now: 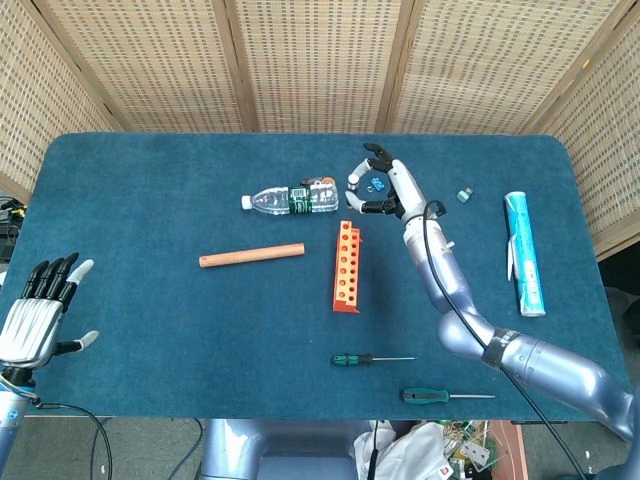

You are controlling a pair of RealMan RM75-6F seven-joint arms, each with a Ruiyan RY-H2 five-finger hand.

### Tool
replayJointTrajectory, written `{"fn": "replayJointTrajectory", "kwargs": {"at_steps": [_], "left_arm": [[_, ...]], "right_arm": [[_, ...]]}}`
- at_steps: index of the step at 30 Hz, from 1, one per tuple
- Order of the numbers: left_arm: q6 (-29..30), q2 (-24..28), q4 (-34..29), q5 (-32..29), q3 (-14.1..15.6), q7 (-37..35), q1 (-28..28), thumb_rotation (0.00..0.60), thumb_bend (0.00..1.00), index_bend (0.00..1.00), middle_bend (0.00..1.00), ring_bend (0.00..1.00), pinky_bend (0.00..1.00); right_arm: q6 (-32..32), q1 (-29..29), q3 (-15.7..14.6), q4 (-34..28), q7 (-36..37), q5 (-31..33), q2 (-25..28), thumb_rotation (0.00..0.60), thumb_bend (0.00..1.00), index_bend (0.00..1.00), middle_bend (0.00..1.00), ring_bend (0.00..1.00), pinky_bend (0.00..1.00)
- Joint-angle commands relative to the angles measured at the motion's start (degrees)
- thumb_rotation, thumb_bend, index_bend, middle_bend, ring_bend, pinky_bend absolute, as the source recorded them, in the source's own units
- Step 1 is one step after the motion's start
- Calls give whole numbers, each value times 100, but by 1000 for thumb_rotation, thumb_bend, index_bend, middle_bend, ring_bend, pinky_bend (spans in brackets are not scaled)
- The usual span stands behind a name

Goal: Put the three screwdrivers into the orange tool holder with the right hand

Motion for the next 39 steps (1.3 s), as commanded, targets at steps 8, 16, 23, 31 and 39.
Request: {"fn": "replayJointTrajectory", "kwargs": {"at_steps": [8,16,23,31,39], "left_arm": [[-2,18,3,-41,-14,-61,0,600,0,0,0,0,0],[-14,26,32,-66,-23,-111,-8,600,0,0,0,0,0],[-30,25,49,-84,-25,-123,-15,600,0,0,0,0,0],[-36,22,47,-75,-16,-117,-22,600,0,0,0,0,0],[14,31,40,-53,-12,-141,-4,600,0,0,0,0,0]], "right_arm": [[-167,131,-19,117,194,73,-126,600,434,634,70,0,0],[-183,220,-134,310,211,45,-264,600,434,635,70,0,0],[-209,238,-161,435,267,18,-299,600,434,634,70,0,0],[-201,197,-171,393,298,-26,-207,600,434,634,70,0,0],[-191,218,-235,494,268,9,-235,600,434,635,70,0,0]]}}
